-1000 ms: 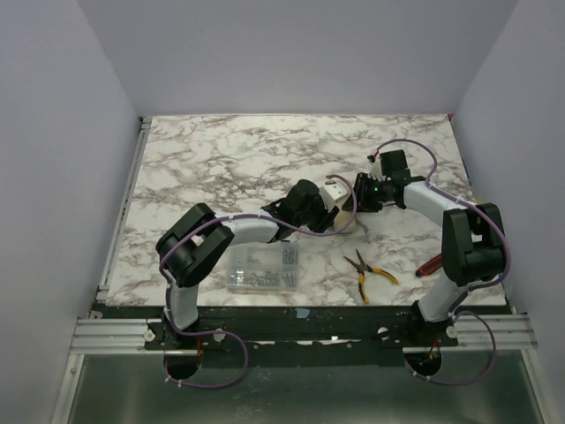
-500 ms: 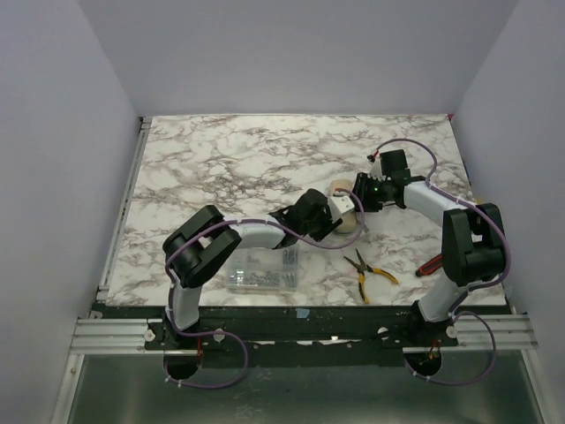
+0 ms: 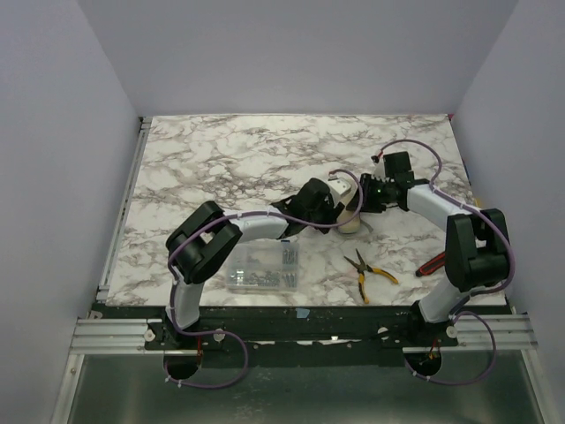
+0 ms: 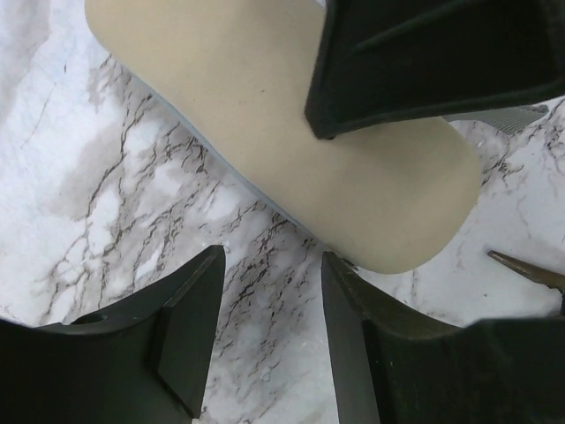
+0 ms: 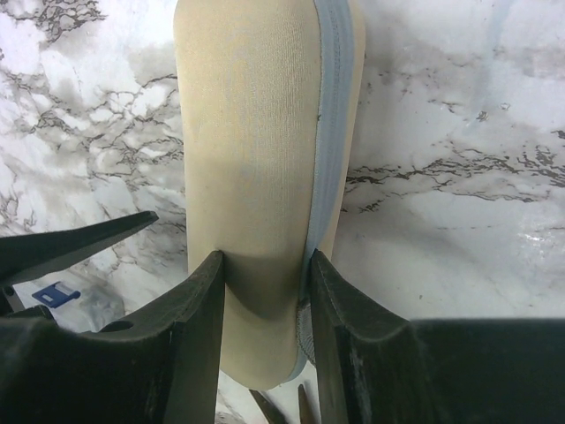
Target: Open the umbrella
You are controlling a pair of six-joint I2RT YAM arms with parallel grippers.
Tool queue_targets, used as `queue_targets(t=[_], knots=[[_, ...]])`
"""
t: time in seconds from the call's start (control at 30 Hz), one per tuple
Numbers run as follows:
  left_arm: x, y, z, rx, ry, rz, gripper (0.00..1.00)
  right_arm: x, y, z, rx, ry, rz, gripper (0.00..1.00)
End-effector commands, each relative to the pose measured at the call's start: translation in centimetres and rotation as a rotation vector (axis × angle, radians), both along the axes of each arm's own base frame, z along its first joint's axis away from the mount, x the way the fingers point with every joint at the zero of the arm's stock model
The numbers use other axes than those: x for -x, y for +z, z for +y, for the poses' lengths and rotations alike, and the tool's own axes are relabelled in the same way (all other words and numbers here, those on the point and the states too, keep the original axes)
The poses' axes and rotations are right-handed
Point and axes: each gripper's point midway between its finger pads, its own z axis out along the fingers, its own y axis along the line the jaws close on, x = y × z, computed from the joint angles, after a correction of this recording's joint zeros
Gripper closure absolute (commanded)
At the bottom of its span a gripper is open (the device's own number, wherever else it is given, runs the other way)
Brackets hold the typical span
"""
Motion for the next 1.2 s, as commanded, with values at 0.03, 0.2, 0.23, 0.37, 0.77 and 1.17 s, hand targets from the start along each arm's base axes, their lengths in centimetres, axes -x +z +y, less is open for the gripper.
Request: queue_targets(t=[0.03, 0.2, 0.23, 0.37, 0.77, 1.17], knots=[[1.0, 1.0, 0.3, 0.116, 0.095, 0.168, 0.50, 0.9, -1.0, -1.1, 0.060, -0.038, 0.016, 0.99], [1.2, 0.9, 0.0, 0.147, 0.120, 0.239, 0.47, 0.9, -0.9, -0.9, 0.039, -0.056, 0.004, 0.99], [1.1, 0.8, -0.1, 0.149, 0.123, 0.251, 0.47, 0.9, -0.9, -1.0, 0.040, -0.059, 0.003, 0.99], [1.1, 0.9, -0.6, 0.165, 0.110, 0.260, 0.47, 1.0, -1.0, -1.1, 0.045, -0.065, 0.003, 0.99], [1.1, -1.2, -1.0, 0.109, 0.176, 0.293, 0.47, 1.4, -0.9, -1.0, 0.032, -0.074, 0.003, 0.99], [1.1, -5.5, 2.2, -0.079, 0.334, 0.261, 0.47, 2.0, -0.9, -1.2, 0.036, -0.071, 0.019, 0.99]])
